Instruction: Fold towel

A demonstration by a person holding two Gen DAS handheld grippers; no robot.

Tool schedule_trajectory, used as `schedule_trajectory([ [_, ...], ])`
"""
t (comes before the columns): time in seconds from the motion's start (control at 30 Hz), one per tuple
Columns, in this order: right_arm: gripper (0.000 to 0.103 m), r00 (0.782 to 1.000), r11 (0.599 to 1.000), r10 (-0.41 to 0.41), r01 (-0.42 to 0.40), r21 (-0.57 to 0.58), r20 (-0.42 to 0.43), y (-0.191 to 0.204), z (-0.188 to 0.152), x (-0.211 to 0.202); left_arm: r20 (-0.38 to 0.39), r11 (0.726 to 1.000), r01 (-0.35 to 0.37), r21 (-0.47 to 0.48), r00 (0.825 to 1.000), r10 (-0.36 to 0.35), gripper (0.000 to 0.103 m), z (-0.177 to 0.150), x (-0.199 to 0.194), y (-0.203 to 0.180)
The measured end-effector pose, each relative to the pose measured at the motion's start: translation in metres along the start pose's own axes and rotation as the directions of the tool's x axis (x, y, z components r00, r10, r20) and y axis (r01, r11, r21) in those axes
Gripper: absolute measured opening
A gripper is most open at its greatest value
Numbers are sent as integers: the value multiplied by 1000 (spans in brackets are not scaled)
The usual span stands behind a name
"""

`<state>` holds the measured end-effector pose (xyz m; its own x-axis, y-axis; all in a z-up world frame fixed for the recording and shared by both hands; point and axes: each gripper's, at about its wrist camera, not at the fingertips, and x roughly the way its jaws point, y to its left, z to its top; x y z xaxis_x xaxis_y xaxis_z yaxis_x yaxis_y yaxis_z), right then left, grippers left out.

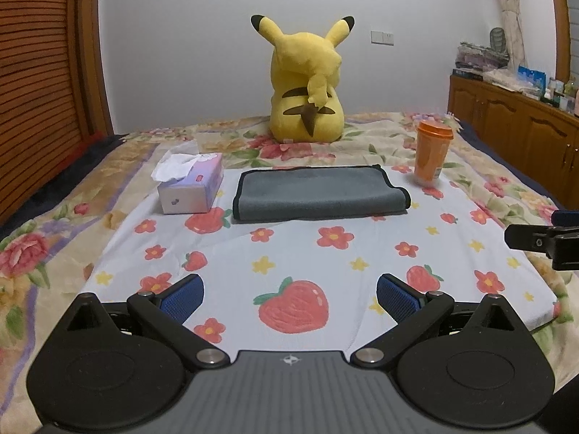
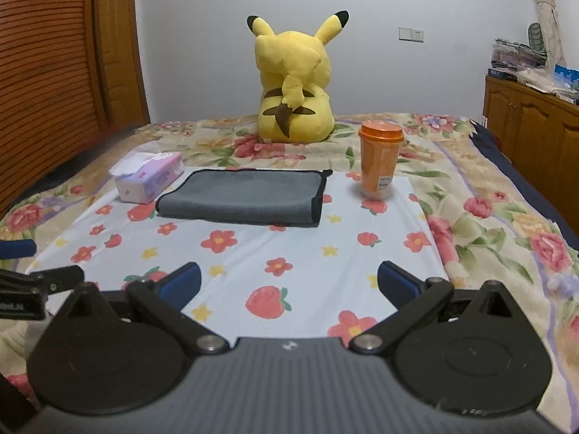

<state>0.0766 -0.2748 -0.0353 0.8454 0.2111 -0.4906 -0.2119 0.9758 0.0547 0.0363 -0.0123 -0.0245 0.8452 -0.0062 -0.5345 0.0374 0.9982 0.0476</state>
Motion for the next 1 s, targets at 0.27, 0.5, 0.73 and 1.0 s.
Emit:
schedule_trajectory([
  [0.27,103,1000,1000,-10,10,1,9,-1,-1,-2,58,1000,-26,-8,998,27,103,1,-12,2],
  [0.5,103,998,1000,-19,19,3,55,-3,-1,-10,111,999,-32,-10,993,33,103,2,-21,3],
  [0.73,103,995,1000,-20,19,9,94,-6,-1,-14,148,999,-29,-12,989,31,103,2,-26,4],
  [1.0,103,992,1000,-22,21,12,126,-7,-1,-18,188,1000,-26,-5,982,26,103,2,-34,3],
])
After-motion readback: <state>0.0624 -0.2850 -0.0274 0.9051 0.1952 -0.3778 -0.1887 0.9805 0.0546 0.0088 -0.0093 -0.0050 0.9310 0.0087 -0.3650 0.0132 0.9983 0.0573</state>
